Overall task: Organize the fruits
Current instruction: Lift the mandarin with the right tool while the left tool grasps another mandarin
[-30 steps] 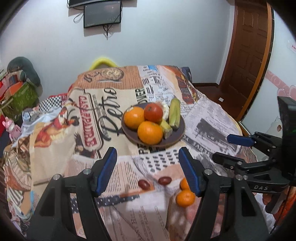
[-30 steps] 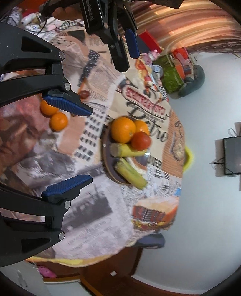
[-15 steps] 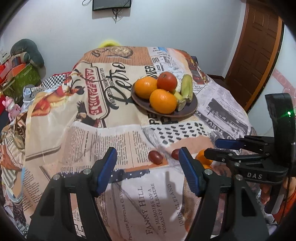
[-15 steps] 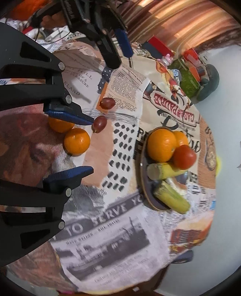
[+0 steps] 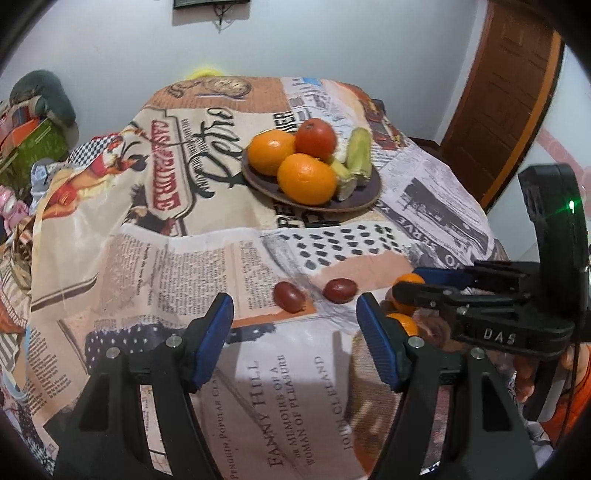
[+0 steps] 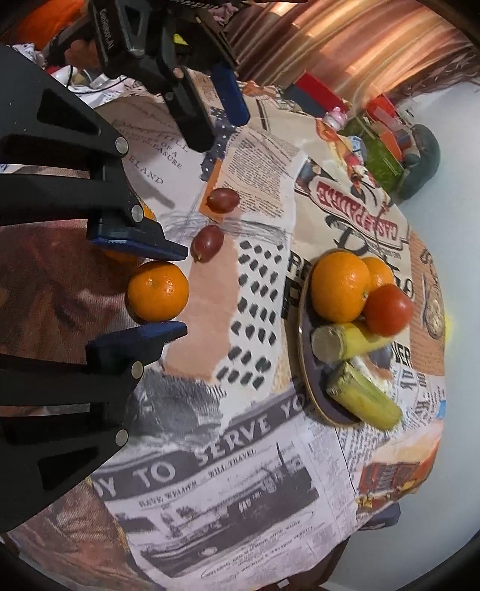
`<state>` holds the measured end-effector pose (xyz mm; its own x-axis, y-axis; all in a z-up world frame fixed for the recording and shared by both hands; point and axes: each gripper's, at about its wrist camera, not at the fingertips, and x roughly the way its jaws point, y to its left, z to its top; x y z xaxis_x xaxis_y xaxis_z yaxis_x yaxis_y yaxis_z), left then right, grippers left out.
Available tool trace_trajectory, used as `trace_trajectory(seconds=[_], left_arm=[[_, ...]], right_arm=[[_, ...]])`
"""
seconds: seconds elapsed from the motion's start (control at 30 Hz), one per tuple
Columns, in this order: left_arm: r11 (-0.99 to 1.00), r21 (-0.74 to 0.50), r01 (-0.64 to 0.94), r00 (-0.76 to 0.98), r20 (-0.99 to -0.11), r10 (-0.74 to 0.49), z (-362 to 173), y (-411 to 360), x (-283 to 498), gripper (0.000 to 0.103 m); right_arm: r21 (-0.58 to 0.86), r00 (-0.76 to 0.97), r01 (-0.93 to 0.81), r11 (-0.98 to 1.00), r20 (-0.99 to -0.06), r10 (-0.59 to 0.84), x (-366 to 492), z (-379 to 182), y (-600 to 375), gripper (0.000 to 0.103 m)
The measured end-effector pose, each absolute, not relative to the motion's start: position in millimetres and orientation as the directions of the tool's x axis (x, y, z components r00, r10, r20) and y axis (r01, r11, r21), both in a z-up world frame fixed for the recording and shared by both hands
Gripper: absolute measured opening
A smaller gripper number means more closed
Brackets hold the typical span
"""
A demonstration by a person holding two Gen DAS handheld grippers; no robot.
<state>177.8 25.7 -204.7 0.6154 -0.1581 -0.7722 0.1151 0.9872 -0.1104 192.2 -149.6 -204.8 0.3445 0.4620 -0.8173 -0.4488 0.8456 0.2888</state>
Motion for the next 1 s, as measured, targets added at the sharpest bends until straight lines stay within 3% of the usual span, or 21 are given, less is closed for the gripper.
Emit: trace_trajectory(seconds=[0.37,0.63,0.77,0.9,1.0], left_arm=[[0.967,-0.152,0.206,0.552,-0.798,-0.243,-213,-15,179,0.069],[0.961,-0.120,0.250,0.507,-0.830,-0.235,-228,-37,177,0.068],[0.958,-0.100,0.269,0.488,-0.843,-0.225,-235,-45,180,0.058],[0.951,-0.117,0.285,0.460,-0.854,-0.243,-243,-49,183,0.037],[0.951,-0.117,0.287,0.471,-0.847,-0.247,-241,-49,182,0.037]], right_arm=[[0.234,0.438,-0.418,0.878,-0.795,0.420,183,-181,-186,0.031],[0.247,0.446,-0.399,0.883,-0.789,0.423,181,-181,-198,0.031],[0.251,0.446,-0.397,0.883,-0.788,0.425,180,-182,-200,0.031],[0.253,0.446,-0.398,0.882,-0.786,0.427,181,-182,-200,0.031],[0.251,0.449,-0.402,0.880,-0.784,0.429,182,-180,-200,0.031]])
